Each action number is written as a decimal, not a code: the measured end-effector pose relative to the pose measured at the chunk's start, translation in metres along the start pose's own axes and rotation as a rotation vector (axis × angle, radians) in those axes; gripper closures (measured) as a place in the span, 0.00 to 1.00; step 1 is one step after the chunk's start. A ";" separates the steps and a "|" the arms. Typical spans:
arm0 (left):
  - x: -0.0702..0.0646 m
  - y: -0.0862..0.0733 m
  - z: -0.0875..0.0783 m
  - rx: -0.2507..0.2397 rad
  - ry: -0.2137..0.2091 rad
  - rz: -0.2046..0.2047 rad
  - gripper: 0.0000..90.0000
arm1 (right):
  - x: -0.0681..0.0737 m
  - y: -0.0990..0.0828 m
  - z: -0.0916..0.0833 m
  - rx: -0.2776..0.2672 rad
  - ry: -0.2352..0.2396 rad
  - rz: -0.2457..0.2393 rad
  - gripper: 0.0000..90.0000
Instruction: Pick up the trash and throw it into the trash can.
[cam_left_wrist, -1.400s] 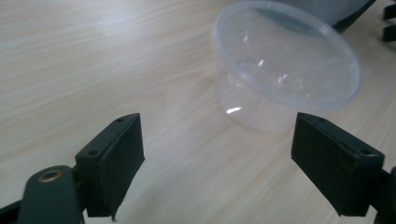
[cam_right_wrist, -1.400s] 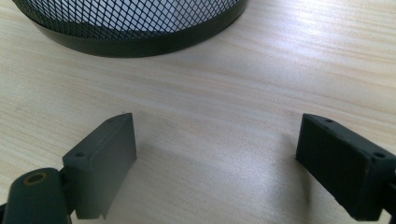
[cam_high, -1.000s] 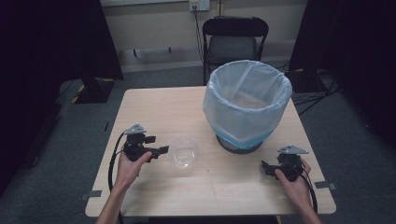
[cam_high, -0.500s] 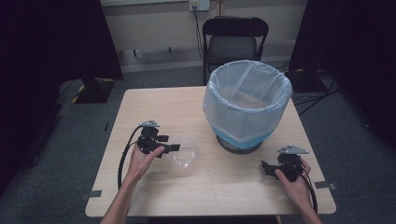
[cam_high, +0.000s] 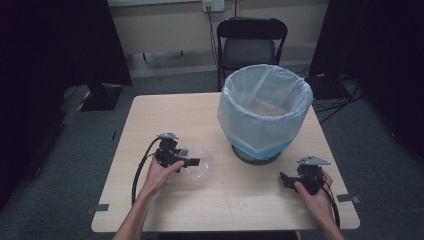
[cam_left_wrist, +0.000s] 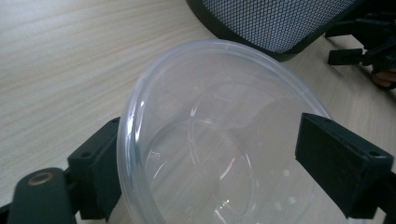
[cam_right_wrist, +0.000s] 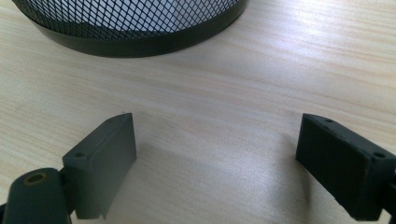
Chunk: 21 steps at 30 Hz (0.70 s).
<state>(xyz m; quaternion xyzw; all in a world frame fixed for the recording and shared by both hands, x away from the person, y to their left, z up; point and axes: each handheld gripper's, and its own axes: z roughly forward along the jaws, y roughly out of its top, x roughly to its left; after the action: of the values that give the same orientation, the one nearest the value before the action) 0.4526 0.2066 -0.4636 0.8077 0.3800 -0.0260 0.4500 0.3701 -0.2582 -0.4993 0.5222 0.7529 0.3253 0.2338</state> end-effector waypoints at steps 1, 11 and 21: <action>-0.001 0.000 -0.002 -0.006 0.009 0.005 0.19 | 0.000 0.000 0.000 0.000 0.000 0.000 0.13; -0.008 0.002 -0.018 -0.066 0.038 0.048 0.53 | 0.000 0.000 0.000 0.000 -0.001 0.001 0.12; -0.015 0.004 -0.028 -0.089 -0.012 0.049 0.75 | 0.000 0.000 0.000 0.000 -0.002 0.000 0.12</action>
<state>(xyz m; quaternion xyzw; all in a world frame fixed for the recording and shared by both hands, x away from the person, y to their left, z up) 0.4355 0.2174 -0.4383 0.7959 0.3581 -0.0028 0.4882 0.3702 -0.2580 -0.4993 0.5225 0.7527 0.3248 0.2344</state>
